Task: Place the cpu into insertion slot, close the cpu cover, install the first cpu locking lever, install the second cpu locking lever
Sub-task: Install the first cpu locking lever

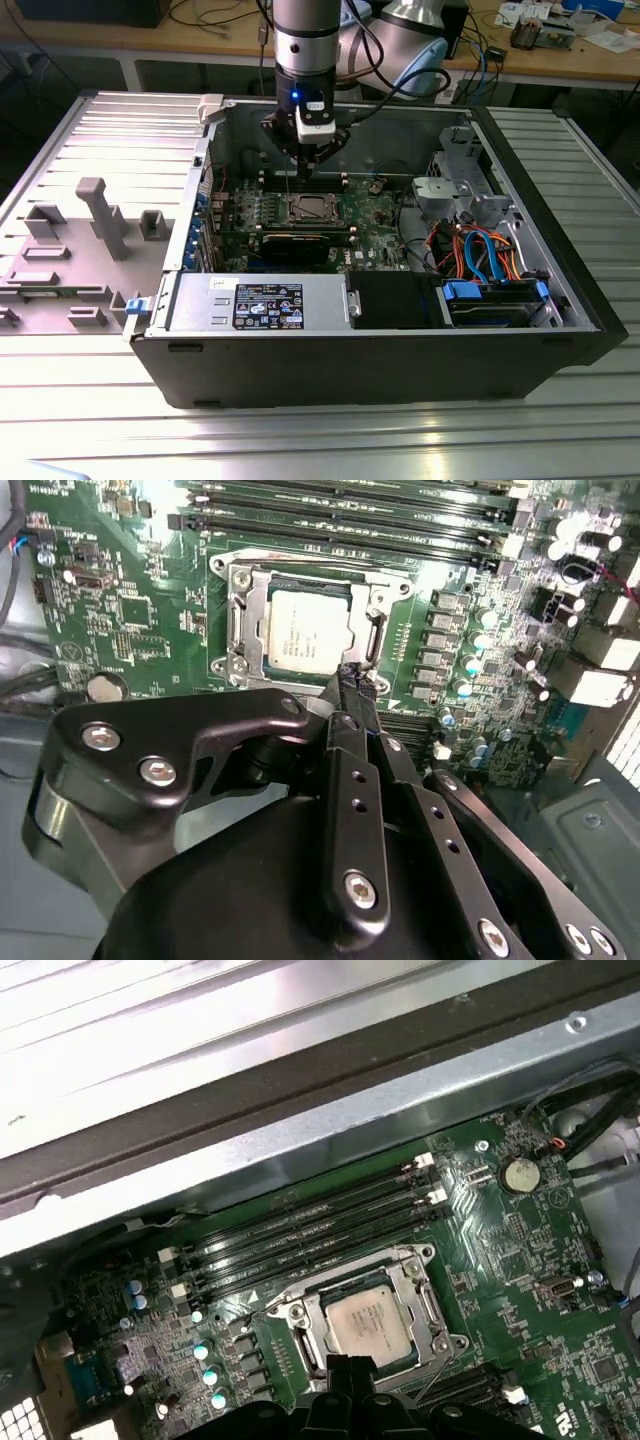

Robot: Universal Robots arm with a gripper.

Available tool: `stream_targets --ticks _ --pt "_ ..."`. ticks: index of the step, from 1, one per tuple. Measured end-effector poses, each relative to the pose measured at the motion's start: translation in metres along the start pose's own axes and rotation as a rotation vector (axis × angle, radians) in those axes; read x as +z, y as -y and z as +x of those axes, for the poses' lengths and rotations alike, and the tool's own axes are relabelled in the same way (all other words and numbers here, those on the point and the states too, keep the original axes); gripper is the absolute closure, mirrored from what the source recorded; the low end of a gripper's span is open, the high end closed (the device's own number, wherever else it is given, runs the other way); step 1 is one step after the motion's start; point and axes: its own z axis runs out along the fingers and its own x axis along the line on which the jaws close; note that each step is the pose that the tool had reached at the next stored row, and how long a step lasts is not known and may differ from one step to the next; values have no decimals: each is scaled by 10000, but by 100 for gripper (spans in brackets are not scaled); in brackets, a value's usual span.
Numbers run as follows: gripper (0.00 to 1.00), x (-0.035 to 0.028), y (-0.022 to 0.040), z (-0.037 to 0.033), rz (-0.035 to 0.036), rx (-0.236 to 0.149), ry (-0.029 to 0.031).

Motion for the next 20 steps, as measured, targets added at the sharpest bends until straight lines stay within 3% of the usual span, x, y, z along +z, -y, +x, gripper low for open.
stream_targets --ticks 2,7,10,15,20 --pt "89 -2 34 91 -34 -931 -9" --pt "89 0 35 91 -60 -1893 -15" --pt "89 -1 44 116 -63 -2089 -18" --pt "89 -3 92 260 -68 -2141 -18" --pt "89 7 102 290 -97 -3165 -24"
